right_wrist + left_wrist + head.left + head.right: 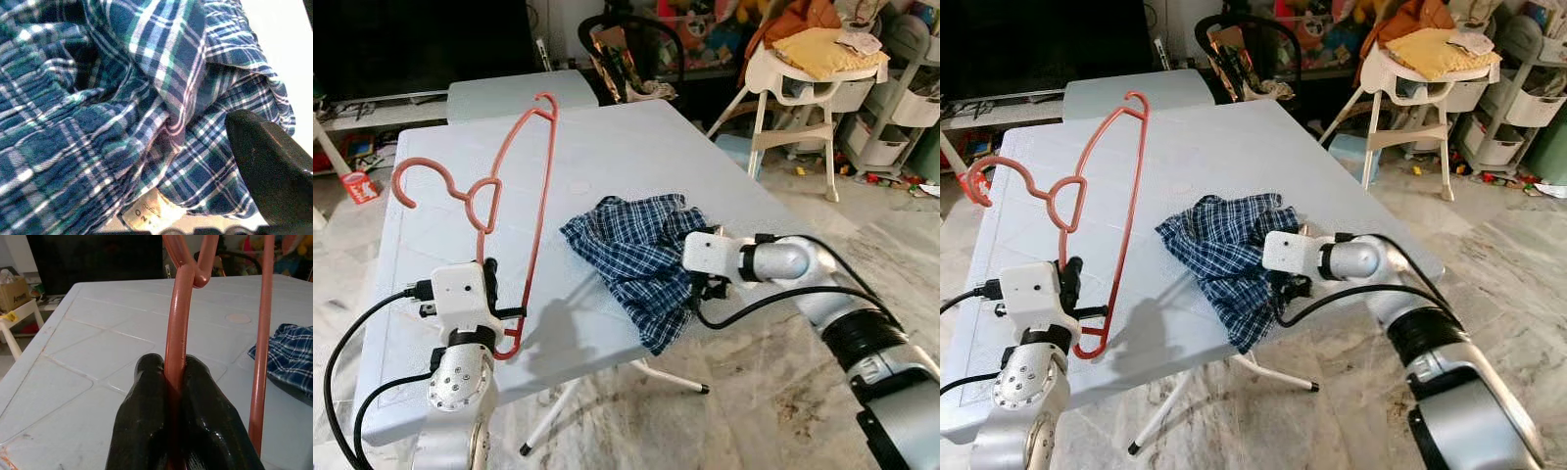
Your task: Hang hanger
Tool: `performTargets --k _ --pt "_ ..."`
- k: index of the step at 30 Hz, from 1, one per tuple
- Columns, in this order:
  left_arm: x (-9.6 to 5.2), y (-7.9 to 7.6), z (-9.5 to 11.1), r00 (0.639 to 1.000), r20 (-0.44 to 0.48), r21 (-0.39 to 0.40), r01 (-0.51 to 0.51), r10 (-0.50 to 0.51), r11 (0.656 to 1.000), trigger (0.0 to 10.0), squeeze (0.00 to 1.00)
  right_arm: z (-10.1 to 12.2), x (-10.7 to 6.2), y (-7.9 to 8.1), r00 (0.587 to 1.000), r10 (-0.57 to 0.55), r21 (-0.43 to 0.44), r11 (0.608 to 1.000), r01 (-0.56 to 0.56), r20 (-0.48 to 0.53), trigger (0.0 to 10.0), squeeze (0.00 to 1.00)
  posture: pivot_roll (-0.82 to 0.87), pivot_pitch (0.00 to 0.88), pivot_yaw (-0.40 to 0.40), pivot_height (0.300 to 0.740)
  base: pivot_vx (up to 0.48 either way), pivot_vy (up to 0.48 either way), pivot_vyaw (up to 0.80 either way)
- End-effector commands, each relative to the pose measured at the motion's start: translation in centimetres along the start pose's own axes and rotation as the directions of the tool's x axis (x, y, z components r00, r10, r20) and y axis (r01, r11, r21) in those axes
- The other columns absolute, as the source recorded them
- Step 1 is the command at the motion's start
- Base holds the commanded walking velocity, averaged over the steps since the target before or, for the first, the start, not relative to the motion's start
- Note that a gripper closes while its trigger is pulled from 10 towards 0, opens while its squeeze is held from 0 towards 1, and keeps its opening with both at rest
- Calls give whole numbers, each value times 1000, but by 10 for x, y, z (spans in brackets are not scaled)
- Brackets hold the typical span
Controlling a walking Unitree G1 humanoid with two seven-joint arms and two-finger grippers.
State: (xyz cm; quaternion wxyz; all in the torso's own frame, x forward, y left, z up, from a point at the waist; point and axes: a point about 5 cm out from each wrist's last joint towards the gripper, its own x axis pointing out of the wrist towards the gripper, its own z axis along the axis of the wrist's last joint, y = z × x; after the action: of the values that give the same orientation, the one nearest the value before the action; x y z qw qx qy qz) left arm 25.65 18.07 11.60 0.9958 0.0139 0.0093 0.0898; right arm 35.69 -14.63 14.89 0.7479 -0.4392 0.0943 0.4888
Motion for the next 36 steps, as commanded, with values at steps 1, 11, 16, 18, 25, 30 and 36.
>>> performTargets --k 1,11,16,18,25,30,36 --pt "-3 -1 -13 998 -67 9 3 -2 1000 10000 0 14 -4 -9 996 -7 49 999 2 88 10000 1000 47 0 -4 740 0 0 0" --pt "-3 -2 -13 998 -65 10 6 -5 1000 10000 0 24 20 31 967 181 128 970 -206 181 10000 1000 50 0 -2 740 0 0 0" --pt "-4 -2 -13 998 -65 11 6 -5 1000 10000 0 27 34 52 947 264 167 941 -294 182 10000 1000 58 0 -4 740 0 0 0" --pt "-5 -1 -14 998 -66 11 4 -4 1000 10000 0 28 41 56 948 260 191 937 -293 181 10000 1000 60 0 -5 740 0 0 0" --pt "-6 0 -14 998 -67 11 -2 3 1000 10000 0 26 62 57 981 158 282 942 -183 110 10000 1000 67 0 -9 740 0 0 0" --pt "-7 0 -14 998 -69 11 -3 4 1000 10000 0 28 69 49 996 53 312 947 -71 66 10000 1000 68 0 -12 740 0 0 0" --pt "-8 2 -14 997 -71 16 -4 5 1000 10000 0 67 65 -19 848 -526 390 795 465 61 10000 1000 76 0 -15 740 0 0 0"
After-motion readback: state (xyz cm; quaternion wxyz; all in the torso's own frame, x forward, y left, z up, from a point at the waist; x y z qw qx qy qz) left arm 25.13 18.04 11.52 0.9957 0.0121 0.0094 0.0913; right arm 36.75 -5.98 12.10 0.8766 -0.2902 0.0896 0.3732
